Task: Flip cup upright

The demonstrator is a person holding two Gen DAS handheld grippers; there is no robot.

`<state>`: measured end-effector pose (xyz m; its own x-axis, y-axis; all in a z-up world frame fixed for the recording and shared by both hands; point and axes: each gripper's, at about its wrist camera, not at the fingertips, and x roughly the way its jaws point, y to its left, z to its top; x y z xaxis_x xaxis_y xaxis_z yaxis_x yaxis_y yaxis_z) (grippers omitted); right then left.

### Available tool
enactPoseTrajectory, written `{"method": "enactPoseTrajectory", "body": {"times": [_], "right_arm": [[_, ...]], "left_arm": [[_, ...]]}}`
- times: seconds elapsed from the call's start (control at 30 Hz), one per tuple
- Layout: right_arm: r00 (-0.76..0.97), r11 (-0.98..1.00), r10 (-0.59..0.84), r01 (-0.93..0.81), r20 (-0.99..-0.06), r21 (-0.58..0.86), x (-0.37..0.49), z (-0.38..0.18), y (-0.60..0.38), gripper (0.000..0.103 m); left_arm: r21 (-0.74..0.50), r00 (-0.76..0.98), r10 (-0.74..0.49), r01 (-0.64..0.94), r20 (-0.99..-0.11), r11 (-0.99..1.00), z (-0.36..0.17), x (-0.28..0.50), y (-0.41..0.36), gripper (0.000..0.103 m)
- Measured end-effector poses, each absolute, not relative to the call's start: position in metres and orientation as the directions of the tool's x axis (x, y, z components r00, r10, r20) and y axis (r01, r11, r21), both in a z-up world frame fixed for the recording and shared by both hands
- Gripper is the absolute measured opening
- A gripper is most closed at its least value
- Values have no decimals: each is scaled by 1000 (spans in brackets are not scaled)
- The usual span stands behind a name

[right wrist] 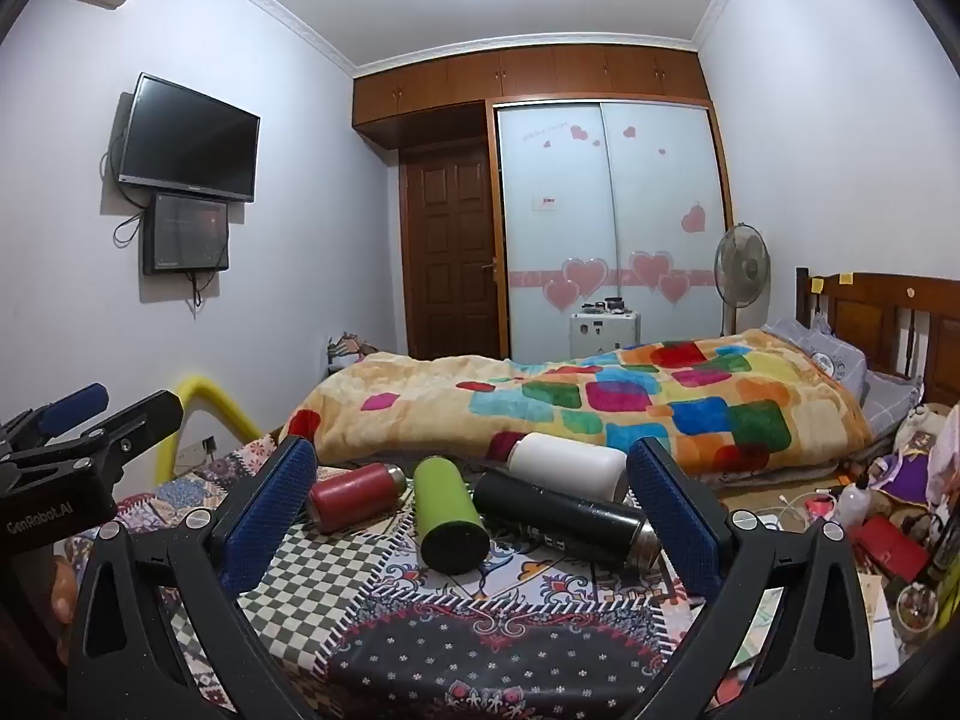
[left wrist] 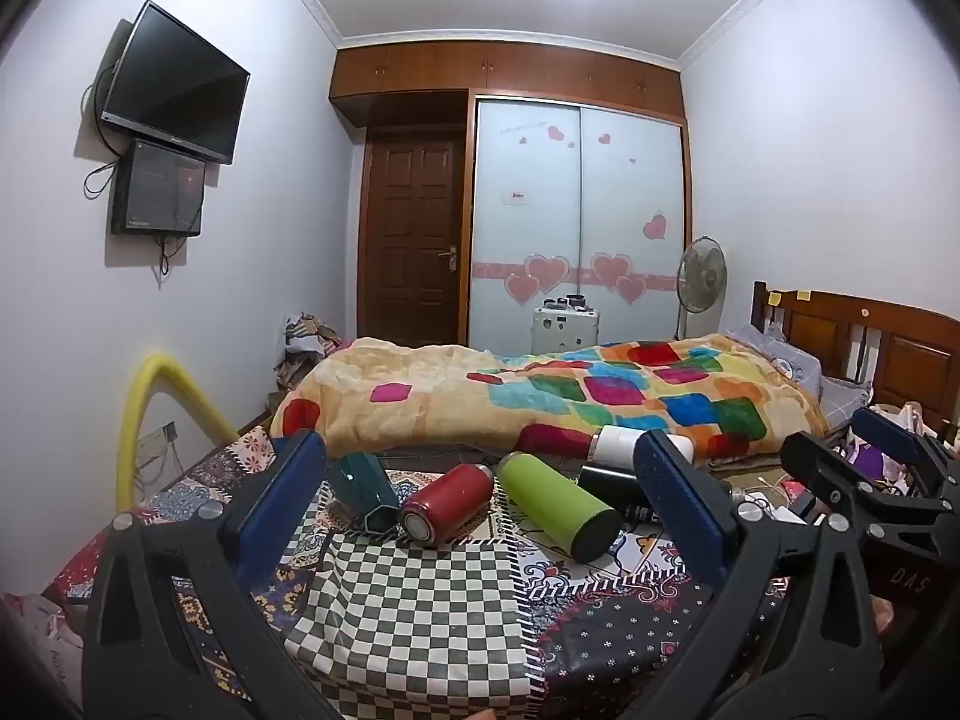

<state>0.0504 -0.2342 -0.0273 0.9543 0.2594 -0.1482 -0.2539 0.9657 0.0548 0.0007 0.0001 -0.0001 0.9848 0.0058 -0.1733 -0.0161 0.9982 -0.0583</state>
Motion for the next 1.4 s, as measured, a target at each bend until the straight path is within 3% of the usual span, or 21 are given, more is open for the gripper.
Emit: {"method": "enactPoseTrajectory", "body": {"times": [1.4], "right_arm": [[955, 965, 261, -254, -141, 64, 50, -29, -229, 103]], "left_arm": [[-51, 987, 2, -10, -160, 999, -4, 4, 1, 103]]}}
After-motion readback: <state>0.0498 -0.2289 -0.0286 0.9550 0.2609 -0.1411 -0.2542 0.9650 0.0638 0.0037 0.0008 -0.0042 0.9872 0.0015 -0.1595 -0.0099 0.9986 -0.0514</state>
